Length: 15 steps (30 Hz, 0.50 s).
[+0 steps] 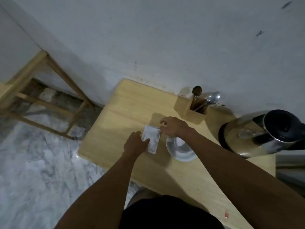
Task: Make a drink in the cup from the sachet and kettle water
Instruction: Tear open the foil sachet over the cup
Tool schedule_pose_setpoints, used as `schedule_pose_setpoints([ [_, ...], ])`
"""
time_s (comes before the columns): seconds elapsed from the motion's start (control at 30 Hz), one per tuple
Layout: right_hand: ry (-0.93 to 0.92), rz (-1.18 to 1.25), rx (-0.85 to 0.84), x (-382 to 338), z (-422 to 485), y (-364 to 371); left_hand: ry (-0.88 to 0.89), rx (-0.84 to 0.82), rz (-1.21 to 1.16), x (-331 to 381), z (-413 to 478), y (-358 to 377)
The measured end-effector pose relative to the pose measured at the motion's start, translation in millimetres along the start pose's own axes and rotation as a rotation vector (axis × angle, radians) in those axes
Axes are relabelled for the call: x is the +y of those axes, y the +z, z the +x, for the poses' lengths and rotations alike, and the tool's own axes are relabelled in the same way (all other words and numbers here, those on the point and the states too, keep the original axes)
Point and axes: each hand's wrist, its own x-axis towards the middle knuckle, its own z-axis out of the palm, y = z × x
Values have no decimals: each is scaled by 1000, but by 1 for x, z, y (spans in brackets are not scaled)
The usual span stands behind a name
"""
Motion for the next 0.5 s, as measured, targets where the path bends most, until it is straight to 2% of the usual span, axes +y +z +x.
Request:
schedule_pose_setpoints([
  [0.07,45,-47,-20,-4,14,1,48,57,37,-2,6,1],
  [0.27,52,-128,-120,-8,45,19,49,34,19,-4,7,-3],
  [0.5,68,-77,2,-12,56,38,30,58,-67,-6,9,-2],
])
